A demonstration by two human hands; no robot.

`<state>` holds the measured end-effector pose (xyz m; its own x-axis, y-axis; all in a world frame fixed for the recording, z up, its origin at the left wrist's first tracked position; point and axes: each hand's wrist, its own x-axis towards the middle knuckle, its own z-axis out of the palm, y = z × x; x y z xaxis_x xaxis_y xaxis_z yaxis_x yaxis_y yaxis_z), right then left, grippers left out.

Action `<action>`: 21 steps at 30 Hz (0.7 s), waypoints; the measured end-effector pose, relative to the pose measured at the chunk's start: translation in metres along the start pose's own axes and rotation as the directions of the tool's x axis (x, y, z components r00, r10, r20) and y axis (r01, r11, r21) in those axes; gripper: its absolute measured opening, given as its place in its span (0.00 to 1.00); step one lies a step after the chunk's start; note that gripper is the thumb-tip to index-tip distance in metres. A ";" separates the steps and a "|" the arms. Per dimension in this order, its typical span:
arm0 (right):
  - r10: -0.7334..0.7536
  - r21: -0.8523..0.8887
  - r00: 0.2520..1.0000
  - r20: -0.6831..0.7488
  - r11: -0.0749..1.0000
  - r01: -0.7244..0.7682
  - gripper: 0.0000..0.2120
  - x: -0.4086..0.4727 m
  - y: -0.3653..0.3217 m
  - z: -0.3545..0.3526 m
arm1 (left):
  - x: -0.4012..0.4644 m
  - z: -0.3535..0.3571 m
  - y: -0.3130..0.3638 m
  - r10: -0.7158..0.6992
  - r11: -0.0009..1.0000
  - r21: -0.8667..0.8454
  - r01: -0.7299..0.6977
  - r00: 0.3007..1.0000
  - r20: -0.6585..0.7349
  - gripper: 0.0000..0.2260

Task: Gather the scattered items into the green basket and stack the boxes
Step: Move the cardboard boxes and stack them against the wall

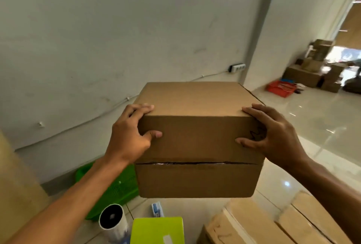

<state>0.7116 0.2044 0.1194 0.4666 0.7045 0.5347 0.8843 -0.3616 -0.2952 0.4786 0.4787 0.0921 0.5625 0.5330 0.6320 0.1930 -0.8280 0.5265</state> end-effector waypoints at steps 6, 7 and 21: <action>-0.106 0.079 0.986 0.126 0.992 0.097 0.40 0.094 0.062 0.068 | 0.033 0.061 -0.046 -0.195 0.980 0.036 0.197 0.980 -0.046 0.30; -0.110 0.085 0.984 0.143 0.992 0.099 0.40 0.108 0.076 0.083 | 0.039 0.075 -0.055 -0.229 0.972 0.045 0.231 0.973 -0.043 0.30; -0.153 0.180 0.939 0.308 0.979 0.100 0.39 0.234 0.190 0.240 | 0.080 0.213 -0.143 -0.586 0.810 0.050 0.584 0.810 0.030 0.28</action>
<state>0.9853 0.4469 -0.0014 0.2986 0.9051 0.3029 0.9094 -0.1735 -0.3780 0.6675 0.6024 -0.0538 0.3666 0.9116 0.1861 0.5249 -0.3678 0.7676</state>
